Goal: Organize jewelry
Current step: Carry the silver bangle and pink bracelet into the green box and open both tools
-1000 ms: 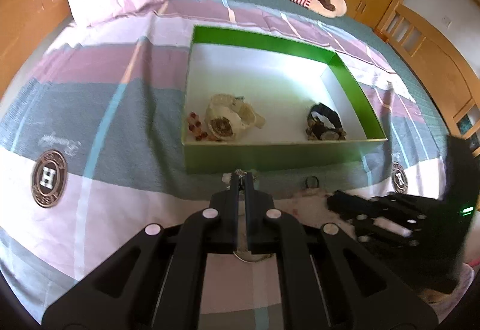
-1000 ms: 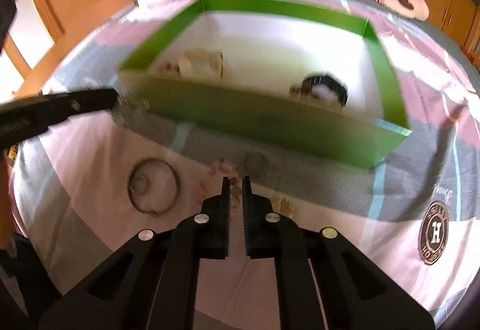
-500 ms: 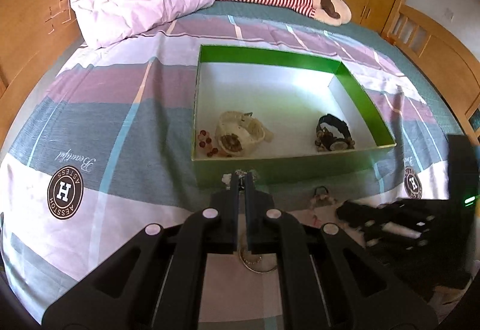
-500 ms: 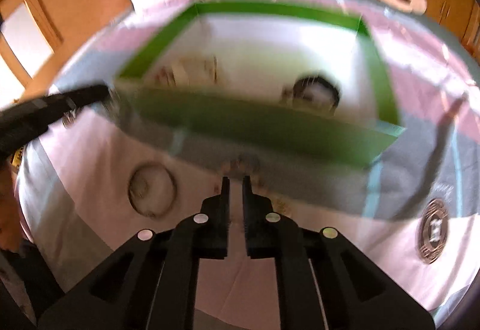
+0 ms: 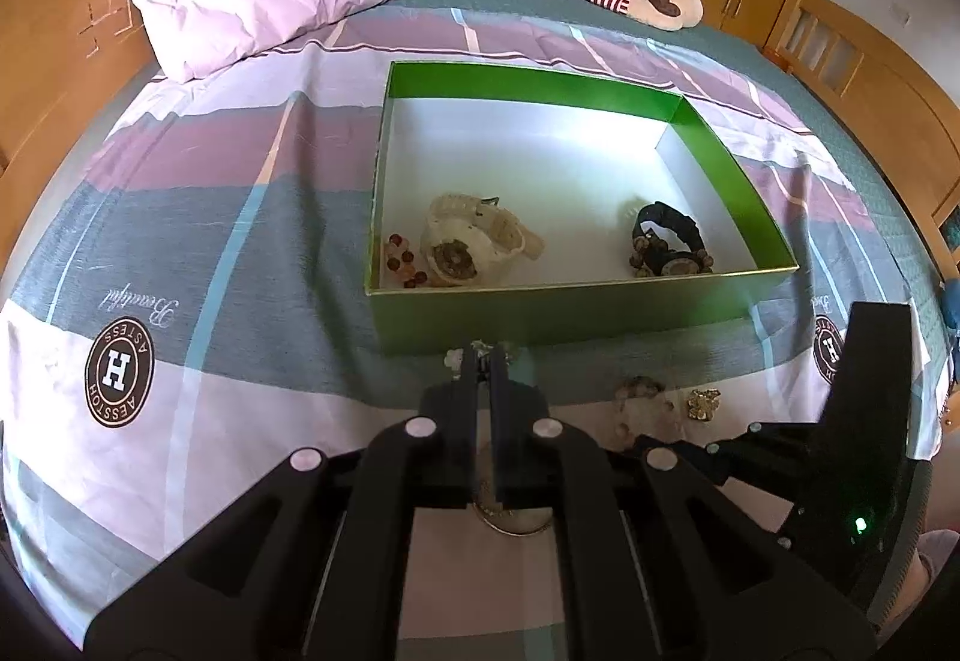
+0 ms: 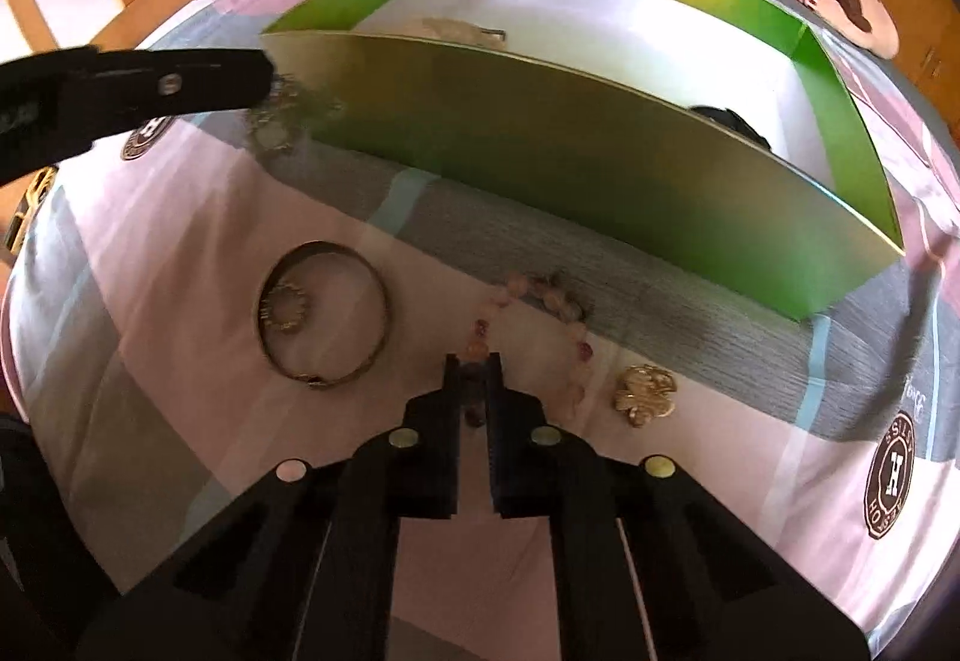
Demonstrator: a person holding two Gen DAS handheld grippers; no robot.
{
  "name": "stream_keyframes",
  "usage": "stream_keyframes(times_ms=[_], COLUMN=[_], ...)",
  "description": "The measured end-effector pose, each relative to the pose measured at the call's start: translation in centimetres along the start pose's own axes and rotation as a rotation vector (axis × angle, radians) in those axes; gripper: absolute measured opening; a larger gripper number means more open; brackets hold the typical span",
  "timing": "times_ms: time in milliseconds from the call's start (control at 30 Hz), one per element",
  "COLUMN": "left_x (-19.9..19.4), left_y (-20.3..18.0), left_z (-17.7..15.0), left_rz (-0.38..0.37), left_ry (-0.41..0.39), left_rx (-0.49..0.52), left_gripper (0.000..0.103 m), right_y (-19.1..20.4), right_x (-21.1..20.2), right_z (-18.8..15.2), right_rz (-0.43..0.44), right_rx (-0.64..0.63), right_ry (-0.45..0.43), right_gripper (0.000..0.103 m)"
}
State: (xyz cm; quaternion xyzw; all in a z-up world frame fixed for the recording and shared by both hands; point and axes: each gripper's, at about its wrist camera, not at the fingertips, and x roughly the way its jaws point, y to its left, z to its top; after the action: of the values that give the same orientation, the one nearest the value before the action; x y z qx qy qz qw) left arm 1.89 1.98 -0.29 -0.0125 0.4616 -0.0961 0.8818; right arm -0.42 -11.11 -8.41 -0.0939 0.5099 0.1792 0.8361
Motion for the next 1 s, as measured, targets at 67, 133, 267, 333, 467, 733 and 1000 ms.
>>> stream_keyframes(times_ms=[67, 133, 267, 333, 467, 733, 1000], left_x=[-0.5, -0.9, -1.8, -2.0, -2.4, -1.6, -1.3], left_y=[0.0, 0.0, -0.1, -0.2, -0.8, -1.2, -1.0], left_z=[0.1, 0.4, 0.9, 1.1, 1.2, 1.4, 1.5], left_rz=[0.008, 0.014, 0.034, 0.039, 0.039, 0.062, 0.069], left_ry=[-0.021, -0.046, -0.092, -0.109, -0.148, -0.14, -0.133], left_rx=[0.0, 0.003, 0.004, 0.009, 0.03, 0.048, 0.04], left_gripper=[0.003, 0.003, 0.003, 0.003, 0.003, 0.003, 0.003], right_y=[-0.2, -0.6, -2.1, -2.8, -3.9, -4.3, -4.3], right_x=[-1.4, -3.1, -7.0, -8.7, -10.5, -10.6, -10.5], right_z=[0.4, 1.0, 2.0, 2.3, 2.6, 2.5, 2.6], right_rz=[0.006, 0.015, 0.038, 0.053, 0.073, 0.052, 0.049], right_rx=[0.012, 0.031, 0.083, 0.1, 0.127, 0.145, 0.148], right_ry=[-0.044, -0.094, -0.241, -0.315, -0.409, -0.403, -0.415], right_gripper=[0.007, 0.007, 0.007, 0.007, 0.007, 0.007, 0.007])
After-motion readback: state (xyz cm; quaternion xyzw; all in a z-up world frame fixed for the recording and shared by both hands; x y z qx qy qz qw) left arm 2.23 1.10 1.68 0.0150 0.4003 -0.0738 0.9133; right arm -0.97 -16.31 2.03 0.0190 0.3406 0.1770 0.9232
